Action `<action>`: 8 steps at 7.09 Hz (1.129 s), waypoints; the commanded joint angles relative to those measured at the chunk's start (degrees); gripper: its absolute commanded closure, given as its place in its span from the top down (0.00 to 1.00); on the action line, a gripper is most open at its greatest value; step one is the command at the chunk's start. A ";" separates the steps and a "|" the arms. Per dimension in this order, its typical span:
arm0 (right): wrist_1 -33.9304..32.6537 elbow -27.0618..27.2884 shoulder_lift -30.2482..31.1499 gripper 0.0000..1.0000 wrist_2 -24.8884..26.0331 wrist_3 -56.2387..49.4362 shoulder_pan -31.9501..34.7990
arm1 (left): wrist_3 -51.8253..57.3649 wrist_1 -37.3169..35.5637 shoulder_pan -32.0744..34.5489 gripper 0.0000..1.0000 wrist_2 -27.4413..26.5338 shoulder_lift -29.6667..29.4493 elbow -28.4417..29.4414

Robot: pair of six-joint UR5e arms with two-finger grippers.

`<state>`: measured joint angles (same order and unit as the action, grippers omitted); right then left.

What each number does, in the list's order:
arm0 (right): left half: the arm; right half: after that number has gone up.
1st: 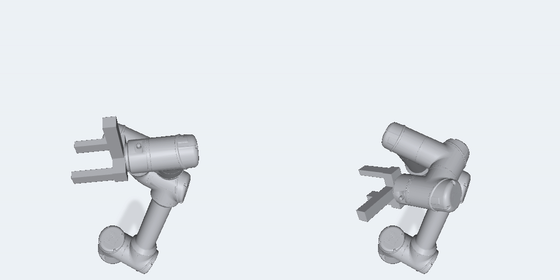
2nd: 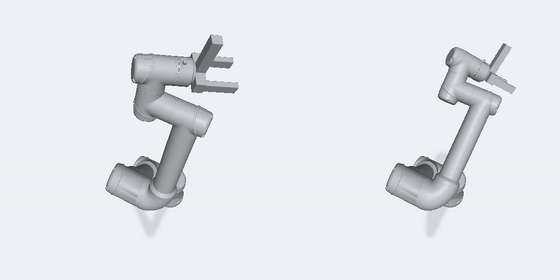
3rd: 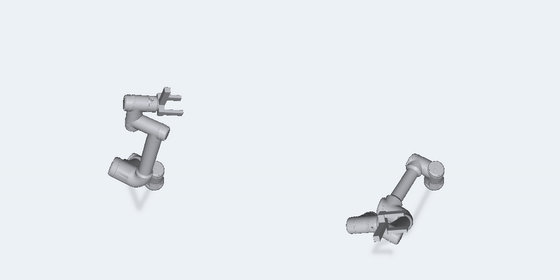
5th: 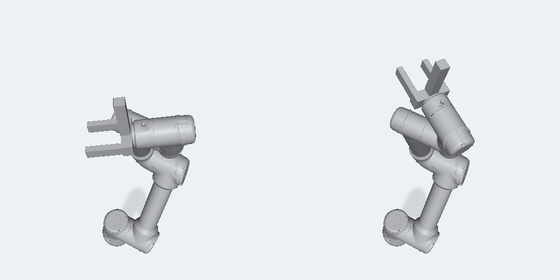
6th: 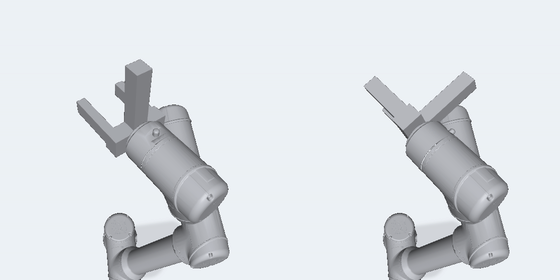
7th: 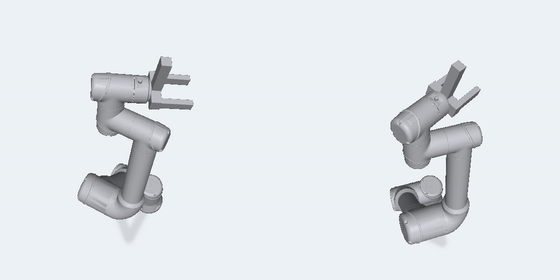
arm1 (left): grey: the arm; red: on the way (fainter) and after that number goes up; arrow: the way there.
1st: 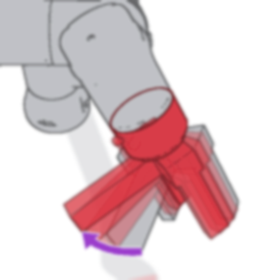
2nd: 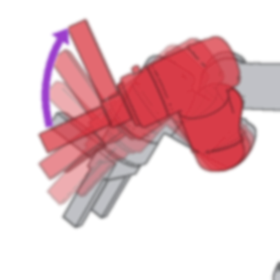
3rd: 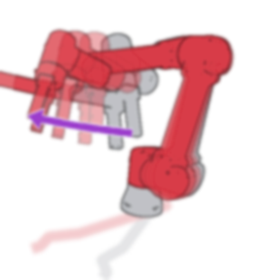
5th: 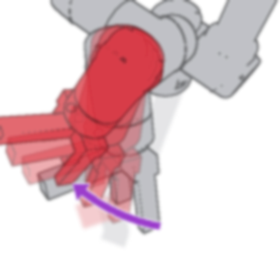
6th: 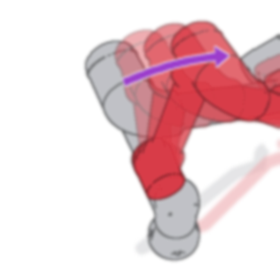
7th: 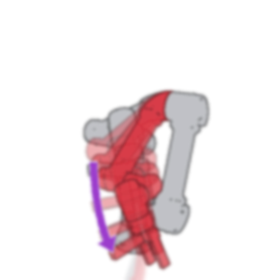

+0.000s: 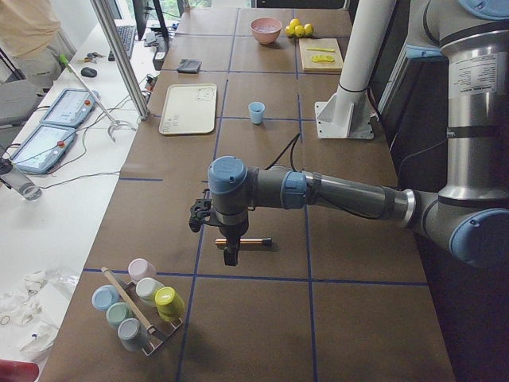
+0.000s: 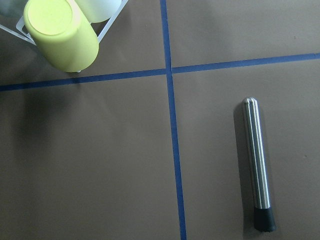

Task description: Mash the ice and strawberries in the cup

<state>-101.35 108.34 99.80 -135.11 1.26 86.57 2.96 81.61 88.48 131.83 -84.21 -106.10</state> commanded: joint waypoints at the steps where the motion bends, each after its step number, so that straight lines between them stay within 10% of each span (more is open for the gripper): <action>1: 0.01 0.11 -0.04 1.00 0.02 -0.03 0.00 | 0.03 -0.05 -0.49 1.00 0.00 -0.08 -0.07; 6: 0.01 0.02 0.31 1.00 0.02 -0.03 0.00 | 0.03 -0.05 -1.47 1.00 0.18 0.62 0.54; 8: 0.01 -0.24 0.49 1.00 0.02 -0.47 0.00 | 0.03 -1.19 -1.47 1.00 8.30 0.80 2.39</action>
<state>-101.34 108.25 100.19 -135.09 1.00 86.57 2.99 80.98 87.01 135.67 -83.51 -104.67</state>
